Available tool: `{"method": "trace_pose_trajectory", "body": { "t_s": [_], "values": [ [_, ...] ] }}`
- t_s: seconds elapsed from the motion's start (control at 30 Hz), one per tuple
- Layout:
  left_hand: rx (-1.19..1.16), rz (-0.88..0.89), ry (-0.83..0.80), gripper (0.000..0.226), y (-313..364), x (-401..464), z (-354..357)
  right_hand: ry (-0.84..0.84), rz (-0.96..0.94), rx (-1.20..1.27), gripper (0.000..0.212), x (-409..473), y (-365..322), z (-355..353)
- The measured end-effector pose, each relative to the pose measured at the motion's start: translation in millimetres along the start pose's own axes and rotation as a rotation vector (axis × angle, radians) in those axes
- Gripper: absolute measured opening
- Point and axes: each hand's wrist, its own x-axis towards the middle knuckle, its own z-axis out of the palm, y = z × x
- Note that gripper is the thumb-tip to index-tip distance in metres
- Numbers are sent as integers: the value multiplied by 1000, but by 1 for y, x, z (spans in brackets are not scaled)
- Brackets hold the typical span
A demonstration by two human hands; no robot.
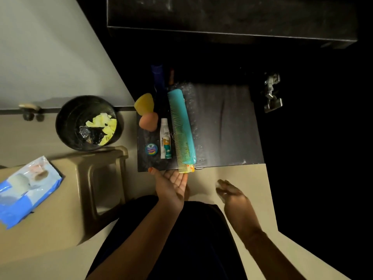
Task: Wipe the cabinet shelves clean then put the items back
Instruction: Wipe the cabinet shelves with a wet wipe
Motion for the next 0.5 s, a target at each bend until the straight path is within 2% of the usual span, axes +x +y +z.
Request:
{"method": "trace_pose_trajectory", "body": {
  "t_s": [0.03,0.1,0.17,0.27,0.33,0.4,0.5],
  "values": [
    [8,-2,1,82,1,-1,0,33,-8,0,59,0,4,-11],
    [13,-1,10,82,1,-1,1,195,152,130,42,23,8,-50],
    [7,5,15,83,0,-1,1,307,203,144,36,59,23,-75],
    [-2,7,5,83,-1,-3,0,308,400,206,30,83,34,-57],
    [5,-1,-5,83,0,-3,1,262,410,146,50,67,21,-26],
    [7,-2,-11,83,1,-3,2,180,275,-54,52,41,12,-4],
    [-3,-4,-5,82,1,-5,2,-20,287,94,49,14,-1,-10]
  ]
}}
